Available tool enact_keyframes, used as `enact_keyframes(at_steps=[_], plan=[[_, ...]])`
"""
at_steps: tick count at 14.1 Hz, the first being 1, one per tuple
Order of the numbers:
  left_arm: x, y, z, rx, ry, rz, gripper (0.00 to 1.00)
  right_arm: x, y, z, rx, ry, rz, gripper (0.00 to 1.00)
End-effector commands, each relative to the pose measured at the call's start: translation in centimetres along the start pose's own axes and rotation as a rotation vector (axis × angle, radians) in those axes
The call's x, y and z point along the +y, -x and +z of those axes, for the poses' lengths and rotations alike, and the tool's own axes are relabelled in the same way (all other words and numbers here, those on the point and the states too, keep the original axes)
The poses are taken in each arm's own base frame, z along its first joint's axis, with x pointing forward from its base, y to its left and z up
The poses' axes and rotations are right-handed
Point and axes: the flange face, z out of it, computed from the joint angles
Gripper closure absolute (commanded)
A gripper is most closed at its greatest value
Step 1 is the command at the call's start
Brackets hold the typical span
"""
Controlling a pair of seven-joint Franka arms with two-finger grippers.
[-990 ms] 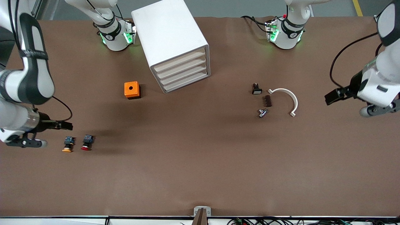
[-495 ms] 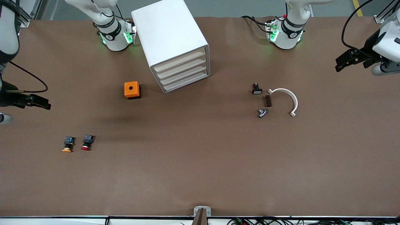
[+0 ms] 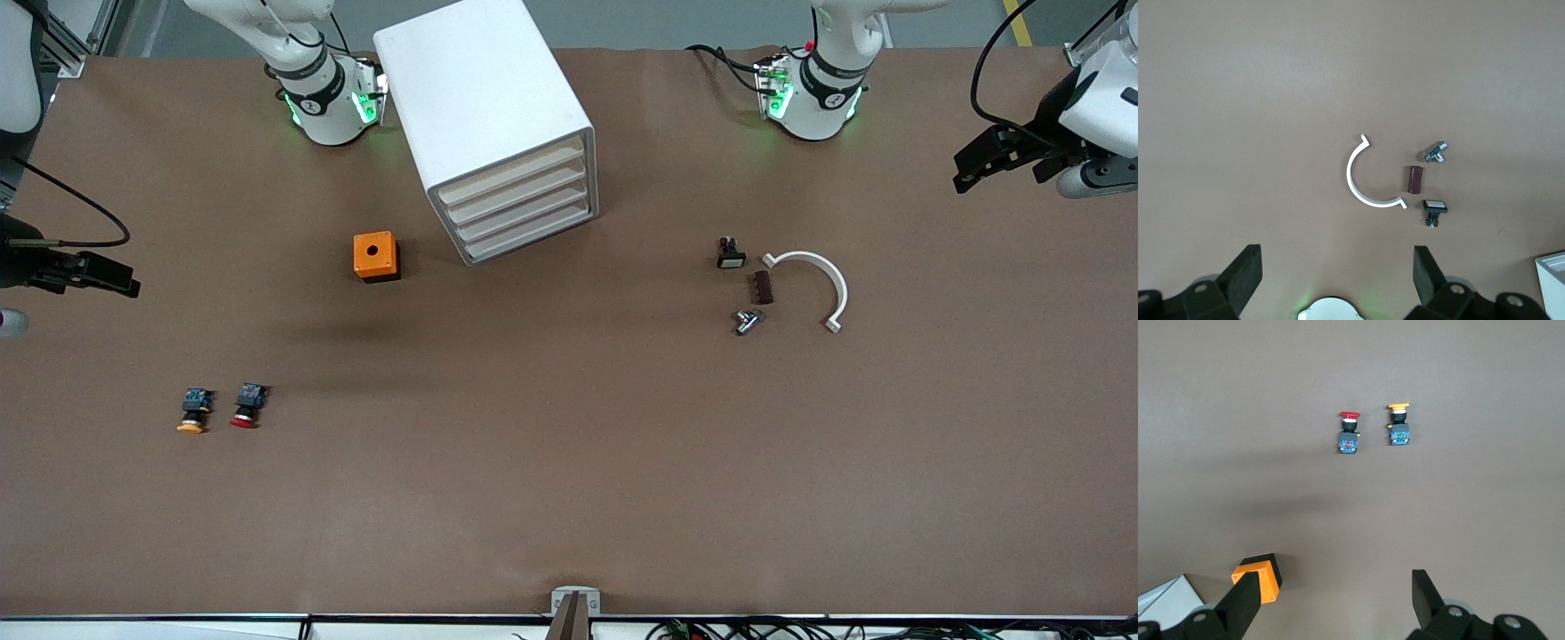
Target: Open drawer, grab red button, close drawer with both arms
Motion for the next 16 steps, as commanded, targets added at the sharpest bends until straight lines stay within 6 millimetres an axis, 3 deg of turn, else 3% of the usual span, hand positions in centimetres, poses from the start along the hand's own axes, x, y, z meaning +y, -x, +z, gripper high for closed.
enact_keyframes(at_steps=[1,4,6,9,11,13,16], plan=[[-0.2,0.2,-0.7,0.018,0.011,0.018,0.0,-0.6,0.5,-0.6,-0.004,-0.069,0.044,0.0],[-0.3,0.4,-0.6,0.018,0.011,0.016,0.0,-1.3,0.6,-0.6,-0.013,-0.062,0.067,0.0],[-0.4,0.8,-0.6,0.032,0.013,0.014,0.0,-2.3,0.4,-2.0,0.01,-0.056,0.096,0.0],[-0.7,0.7,-0.8,0.051,0.016,0.008,0.0,-1.7,0.6,-3.9,0.032,-0.061,0.104,0.0],[-0.6,0.2,-1.0,0.066,0.019,0.01,0.0,-2.5,0.6,-3.9,0.025,-0.06,0.104,0.0],[-0.7,0.2,-1.1,0.068,0.02,0.008,0.0,-3.7,1.8,-3.8,-0.048,-0.067,0.083,0.0],[-0.7,0.6,-0.8,0.063,0.018,0.008,0.0,-3.4,2.8,-5.4,-0.016,-0.068,0.084,0.0]])
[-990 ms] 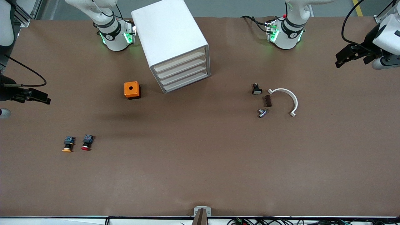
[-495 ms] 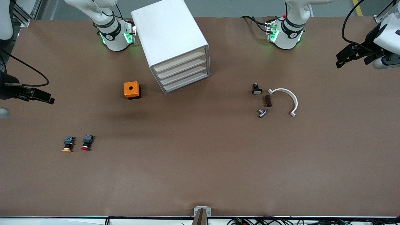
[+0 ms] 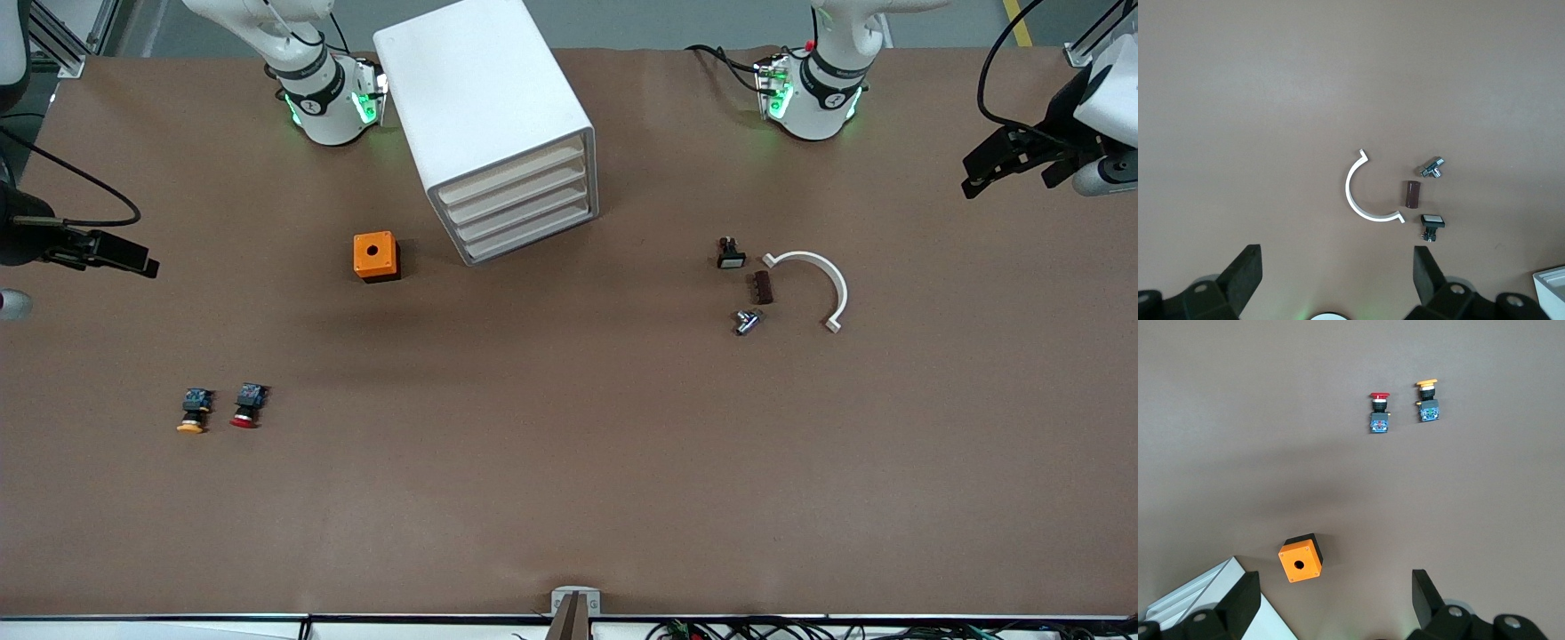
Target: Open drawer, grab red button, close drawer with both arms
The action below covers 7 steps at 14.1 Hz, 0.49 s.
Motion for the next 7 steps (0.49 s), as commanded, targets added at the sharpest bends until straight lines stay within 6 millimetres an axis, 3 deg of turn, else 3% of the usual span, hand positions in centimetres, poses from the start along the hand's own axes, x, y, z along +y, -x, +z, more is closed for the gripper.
enact_keyframes(at_steps=[1,7], plan=[[-0.5,1.0,-0.3,0.015,0.009,0.014,0.0,0.3,1.3,-1.7,0.016,-0.015,0.021,0.0],[-0.3,-0.4,-1.0,0.024,0.014,0.026,0.0,-0.3,2.1,-3.1,0.063,0.001,-0.01,0.0]])
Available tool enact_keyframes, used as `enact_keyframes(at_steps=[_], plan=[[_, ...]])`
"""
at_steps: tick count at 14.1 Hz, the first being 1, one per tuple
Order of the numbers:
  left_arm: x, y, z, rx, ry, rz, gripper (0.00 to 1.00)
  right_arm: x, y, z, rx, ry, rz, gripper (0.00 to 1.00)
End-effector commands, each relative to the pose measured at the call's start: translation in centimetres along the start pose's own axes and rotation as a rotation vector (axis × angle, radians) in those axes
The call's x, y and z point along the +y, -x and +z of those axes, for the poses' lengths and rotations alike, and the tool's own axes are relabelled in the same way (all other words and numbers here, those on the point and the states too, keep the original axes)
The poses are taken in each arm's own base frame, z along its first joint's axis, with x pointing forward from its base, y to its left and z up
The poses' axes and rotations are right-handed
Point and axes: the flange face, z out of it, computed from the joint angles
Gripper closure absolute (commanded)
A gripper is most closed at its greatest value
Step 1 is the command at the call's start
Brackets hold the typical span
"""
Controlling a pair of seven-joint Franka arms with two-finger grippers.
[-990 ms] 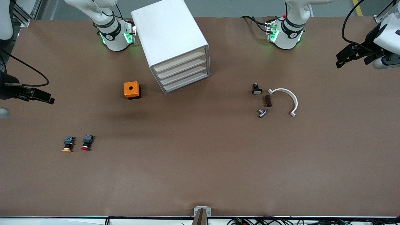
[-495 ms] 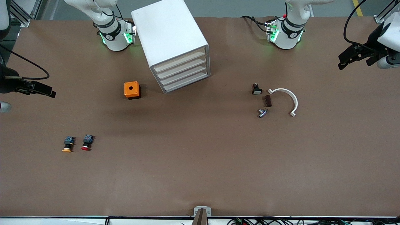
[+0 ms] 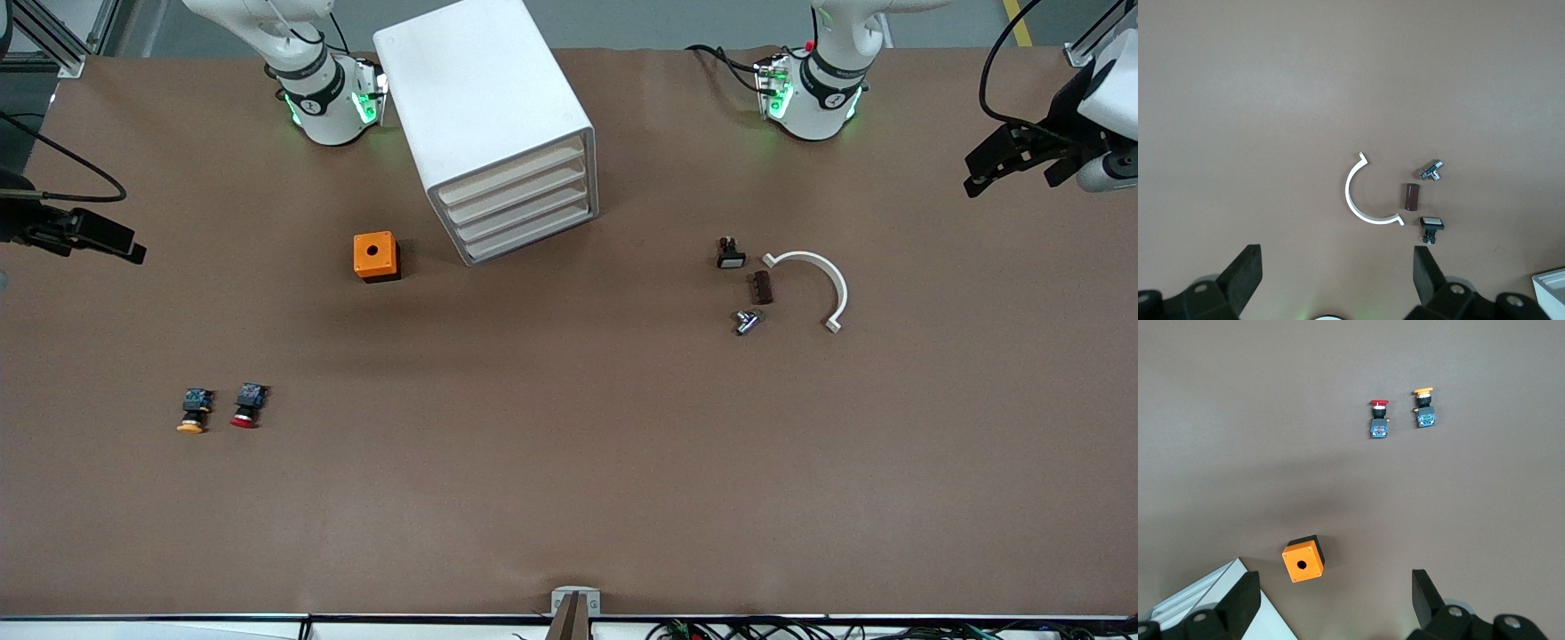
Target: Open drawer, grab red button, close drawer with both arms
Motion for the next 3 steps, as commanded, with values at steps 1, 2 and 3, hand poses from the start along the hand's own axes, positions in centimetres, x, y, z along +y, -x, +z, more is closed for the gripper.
enact_keyframes(at_steps=[1,2,3], plan=[[-0.26,-0.68,-0.55,0.009,0.012,0.022,0.0,-0.73,0.76,-0.66,0.022,0.033,-0.039,0.0],[-0.09,-0.89,-0.25,0.003,0.01,0.022,0.0,-0.82,0.85,-0.57,0.027,0.047,-0.073,0.0],[-0.08,-0.95,-0.14,-0.002,0.01,0.022,0.0,-0.66,1.19,-0.29,0.027,0.049,-0.079,0.0]])
